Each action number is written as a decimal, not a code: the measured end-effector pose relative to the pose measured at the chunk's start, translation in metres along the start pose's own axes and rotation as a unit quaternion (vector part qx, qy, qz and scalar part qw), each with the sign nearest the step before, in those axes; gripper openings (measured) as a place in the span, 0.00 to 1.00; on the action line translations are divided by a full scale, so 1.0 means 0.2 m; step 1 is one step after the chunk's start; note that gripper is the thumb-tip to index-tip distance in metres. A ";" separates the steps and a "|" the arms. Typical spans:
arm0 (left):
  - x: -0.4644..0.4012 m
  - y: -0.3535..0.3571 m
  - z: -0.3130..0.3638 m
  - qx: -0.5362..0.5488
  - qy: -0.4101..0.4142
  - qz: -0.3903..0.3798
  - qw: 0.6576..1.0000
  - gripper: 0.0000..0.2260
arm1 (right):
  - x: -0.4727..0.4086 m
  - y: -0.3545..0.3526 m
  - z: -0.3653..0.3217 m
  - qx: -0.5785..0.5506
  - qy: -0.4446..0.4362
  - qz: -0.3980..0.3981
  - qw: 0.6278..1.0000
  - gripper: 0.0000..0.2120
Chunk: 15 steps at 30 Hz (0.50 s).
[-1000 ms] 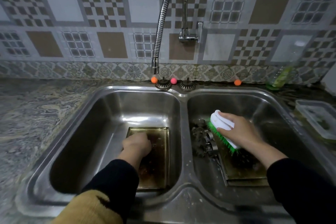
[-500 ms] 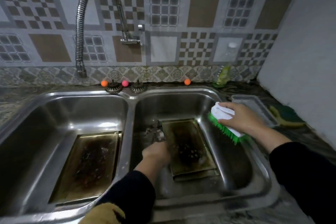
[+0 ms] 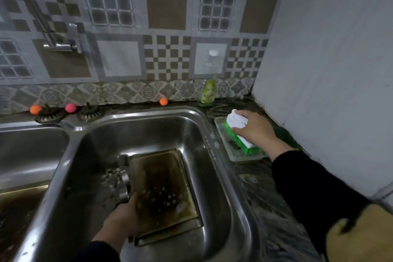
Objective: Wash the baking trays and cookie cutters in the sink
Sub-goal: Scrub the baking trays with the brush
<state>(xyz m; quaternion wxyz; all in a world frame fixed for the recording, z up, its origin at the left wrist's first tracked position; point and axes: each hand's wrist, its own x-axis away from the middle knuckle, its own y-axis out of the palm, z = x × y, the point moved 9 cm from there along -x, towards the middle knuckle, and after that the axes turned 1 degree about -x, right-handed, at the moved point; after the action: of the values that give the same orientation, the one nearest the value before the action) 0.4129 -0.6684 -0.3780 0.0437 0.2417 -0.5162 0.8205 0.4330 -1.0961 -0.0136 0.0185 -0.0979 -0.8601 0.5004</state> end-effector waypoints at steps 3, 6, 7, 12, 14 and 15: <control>0.54 -0.32 0.36 -0.047 0.023 -0.051 0.997 0.20 | -0.02 0.10 0.04 0.001 -0.003 -0.024 1.000 0.28; 0.70 -0.38 0.49 -0.121 0.065 -0.060 0.989 0.27 | -0.02 0.17 0.07 -0.007 -0.011 -0.046 0.999 0.30; 0.71 -0.39 0.49 -0.136 0.050 -0.061 0.988 0.28 | -0.02 0.18 0.07 -0.001 -0.015 -0.049 0.999 0.30; 0.72 -0.50 0.51 -0.070 0.027 0.005 0.997 0.27 | 0.02 0.17 0.09 0.137 -0.022 -0.045 0.989 0.36; 0.73 -0.52 0.55 -0.024 0.042 0.013 0.999 0.30 | 0.04 0.17 0.09 0.160 -0.023 -0.047 0.986 0.38; 0.74 -0.52 0.57 -0.013 0.046 0.007 0.999 0.32 | 0.05 0.18 0.09 0.167 -0.025 -0.042 0.985 0.38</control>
<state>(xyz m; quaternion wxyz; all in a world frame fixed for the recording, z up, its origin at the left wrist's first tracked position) 0.3569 -0.7460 -0.1867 0.0649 0.1997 -0.5260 0.8242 0.4268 -1.0933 -0.0539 0.0338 -0.0451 -0.7681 0.6378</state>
